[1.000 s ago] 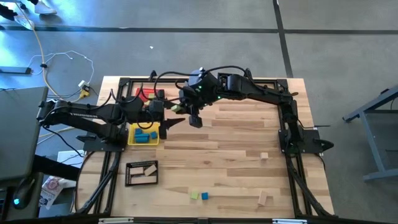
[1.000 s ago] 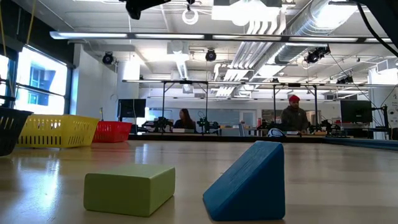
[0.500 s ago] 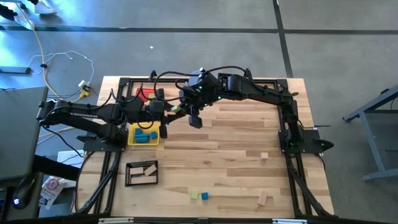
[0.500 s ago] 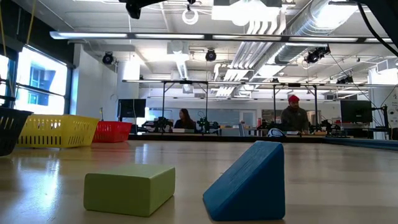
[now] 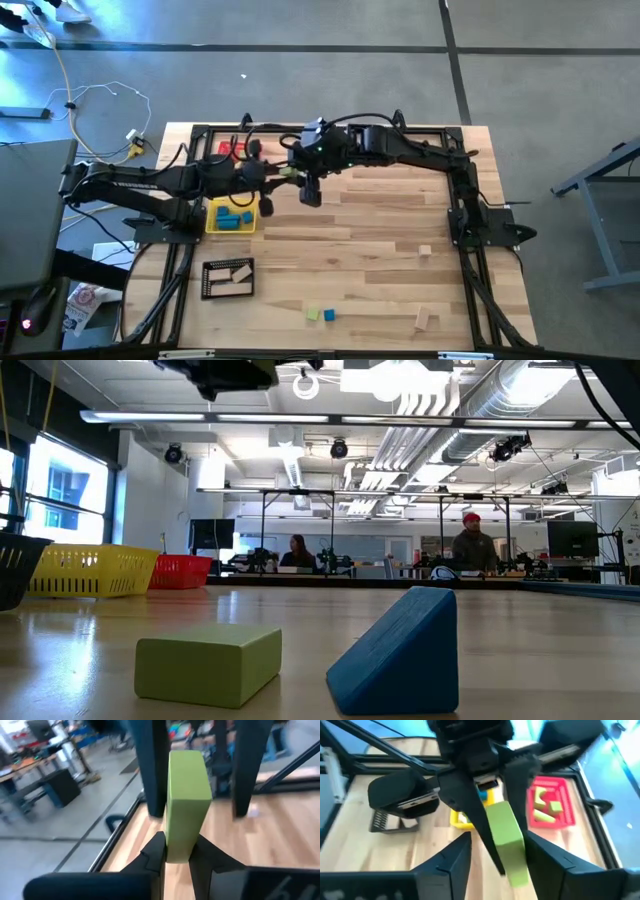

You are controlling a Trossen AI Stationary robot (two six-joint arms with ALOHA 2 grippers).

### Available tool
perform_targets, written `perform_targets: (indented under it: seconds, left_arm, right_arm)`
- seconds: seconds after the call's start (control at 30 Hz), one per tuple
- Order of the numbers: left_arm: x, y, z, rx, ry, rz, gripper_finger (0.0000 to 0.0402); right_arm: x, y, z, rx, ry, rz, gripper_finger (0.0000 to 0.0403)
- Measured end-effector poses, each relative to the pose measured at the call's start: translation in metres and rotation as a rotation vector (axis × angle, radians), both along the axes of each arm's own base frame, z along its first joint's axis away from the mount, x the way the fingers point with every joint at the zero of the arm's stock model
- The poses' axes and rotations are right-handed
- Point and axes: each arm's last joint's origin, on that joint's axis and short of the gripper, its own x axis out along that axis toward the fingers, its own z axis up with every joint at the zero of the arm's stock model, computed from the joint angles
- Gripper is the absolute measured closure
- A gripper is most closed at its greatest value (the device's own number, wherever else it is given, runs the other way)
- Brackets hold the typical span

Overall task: Sort & place blocks by color
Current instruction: Put the rectangular green block into the red basket

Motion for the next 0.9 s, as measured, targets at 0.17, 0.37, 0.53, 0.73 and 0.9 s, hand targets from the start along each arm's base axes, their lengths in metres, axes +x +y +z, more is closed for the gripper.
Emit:
perform_targets:
  seconds: [0.17, 0.37, 0.53, 0.73, 0.9]
  left_arm:
    - [-0.002, 0.005, -0.005, -0.009, 0.054, 0.036, 0.0368]
    - [-0.011, 0.019, -0.014, 0.021, 0.164, 0.287, 0.0365]
    - [-0.025, 0.036, -0.024, -0.019, 0.255, 0.515, 0.0364]
    - [-0.040, 0.059, -0.040, -0.159, 0.320, 0.700, 0.0364]
    - [-0.043, 0.077, -0.057, -0.228, 0.409, 0.793, 0.0363]
  right_arm:
    - [-0.002, -0.002, -0.002, 0.014, 0.023, -0.035, 0.0234]
    - [-0.007, -0.003, -0.006, 0.048, 0.095, -0.129, 0.0233]
    - [-0.013, -0.001, -0.012, 0.045, 0.172, -0.145, 0.0233]
    - [-0.015, 0.002, -0.017, 0.022, 0.229, -0.215, 0.0233]
    - [-0.013, -0.003, -0.034, -0.046, 0.330, -0.305, 0.0233]
